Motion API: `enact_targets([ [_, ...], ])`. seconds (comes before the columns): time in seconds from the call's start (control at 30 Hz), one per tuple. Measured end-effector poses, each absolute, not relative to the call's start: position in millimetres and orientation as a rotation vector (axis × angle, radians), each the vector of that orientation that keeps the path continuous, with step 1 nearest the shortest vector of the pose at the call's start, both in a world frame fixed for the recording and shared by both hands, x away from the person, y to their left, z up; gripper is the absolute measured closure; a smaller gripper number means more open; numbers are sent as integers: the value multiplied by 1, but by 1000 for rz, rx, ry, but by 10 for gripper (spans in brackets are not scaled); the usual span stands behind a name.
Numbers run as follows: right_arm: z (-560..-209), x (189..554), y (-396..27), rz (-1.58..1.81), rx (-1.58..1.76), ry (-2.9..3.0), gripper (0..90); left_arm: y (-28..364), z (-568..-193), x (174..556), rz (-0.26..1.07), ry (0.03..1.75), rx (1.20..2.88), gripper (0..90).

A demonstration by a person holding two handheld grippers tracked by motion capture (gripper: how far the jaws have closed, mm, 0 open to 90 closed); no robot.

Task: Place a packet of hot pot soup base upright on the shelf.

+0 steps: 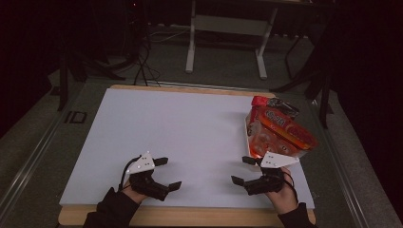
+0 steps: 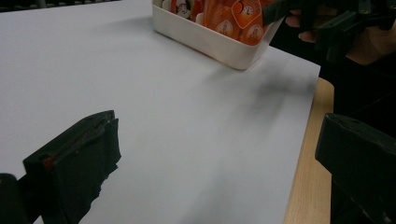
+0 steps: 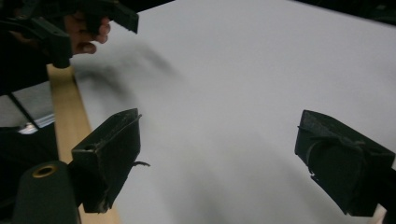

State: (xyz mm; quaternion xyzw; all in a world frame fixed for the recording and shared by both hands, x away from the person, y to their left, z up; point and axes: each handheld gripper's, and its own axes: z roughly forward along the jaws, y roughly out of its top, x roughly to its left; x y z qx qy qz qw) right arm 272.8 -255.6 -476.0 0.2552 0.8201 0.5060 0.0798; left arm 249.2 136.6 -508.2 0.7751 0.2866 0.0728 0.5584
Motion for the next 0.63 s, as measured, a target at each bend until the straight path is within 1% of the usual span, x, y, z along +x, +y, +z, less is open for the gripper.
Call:
enact_targets([
  [0.13, -479, 270, -259, 1449, 757, 2481, 136, 136, -508, 249, 174, 673, 1830, 0],
  [0.63, -479, 275, -263, 1460, 781, 2445, 133, 138, -508, 250, 172, 685, 1817, 0],
])
